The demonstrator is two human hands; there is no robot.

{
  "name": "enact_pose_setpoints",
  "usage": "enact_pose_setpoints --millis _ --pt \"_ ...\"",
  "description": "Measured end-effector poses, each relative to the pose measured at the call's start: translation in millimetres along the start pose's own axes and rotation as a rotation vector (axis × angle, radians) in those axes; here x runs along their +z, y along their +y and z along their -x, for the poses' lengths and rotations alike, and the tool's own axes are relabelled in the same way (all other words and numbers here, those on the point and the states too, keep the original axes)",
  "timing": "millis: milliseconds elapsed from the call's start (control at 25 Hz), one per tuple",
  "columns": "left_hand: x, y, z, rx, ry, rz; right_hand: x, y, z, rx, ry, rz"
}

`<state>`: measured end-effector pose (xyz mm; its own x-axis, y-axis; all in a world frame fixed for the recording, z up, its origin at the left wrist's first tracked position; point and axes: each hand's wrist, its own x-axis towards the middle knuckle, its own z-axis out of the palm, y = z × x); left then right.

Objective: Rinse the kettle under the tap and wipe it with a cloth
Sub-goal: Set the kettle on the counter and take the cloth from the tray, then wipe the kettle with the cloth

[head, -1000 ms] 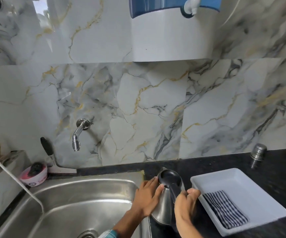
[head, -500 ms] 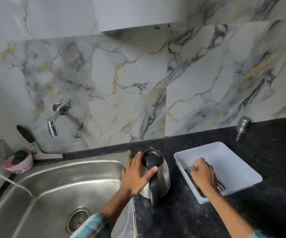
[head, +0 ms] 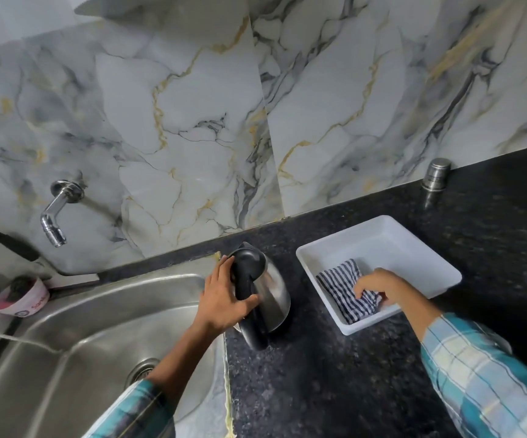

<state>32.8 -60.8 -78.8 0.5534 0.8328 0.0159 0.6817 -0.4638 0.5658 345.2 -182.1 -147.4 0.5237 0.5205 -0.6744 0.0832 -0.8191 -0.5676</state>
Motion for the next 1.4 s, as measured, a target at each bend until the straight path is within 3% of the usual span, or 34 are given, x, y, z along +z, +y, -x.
enact_pose_setpoints --millis 200,320,440,560,720,920,1040,1200,1400 --pt "9 11 -6 0.008 0.037 -0.065 -8 -8 3 -0.048 -0.133 -0.372" --pt "-6 5 -15 0.025 -0.078 0.033 -4 -13 11 -0.108 -0.093 -0.529" --pt "-24 -2 -26 0.004 -0.2 0.132 18 -28 30 -0.379 0.047 -0.58" --pt "-21 -5 -32 0.019 -0.17 0.1 68 -48 61 -0.73 0.213 -0.491" --pt "-8 -11 -31 -0.051 -0.043 0.201 153 -61 81 -0.928 0.084 -0.461" --pt "-4 -20 -36 -0.084 -0.032 0.235 242 -14 93 -0.992 0.152 -0.395" --pt "0 -25 -39 -0.075 -0.024 0.236 262 -7 91 -0.85 0.078 -0.556" --pt "1 -28 -43 -0.059 -0.027 0.198 216 -32 46 -0.618 0.004 -0.796" --pt "2 -25 -41 -0.056 -0.016 0.18 147 -92 20 -0.572 -0.222 -0.71"
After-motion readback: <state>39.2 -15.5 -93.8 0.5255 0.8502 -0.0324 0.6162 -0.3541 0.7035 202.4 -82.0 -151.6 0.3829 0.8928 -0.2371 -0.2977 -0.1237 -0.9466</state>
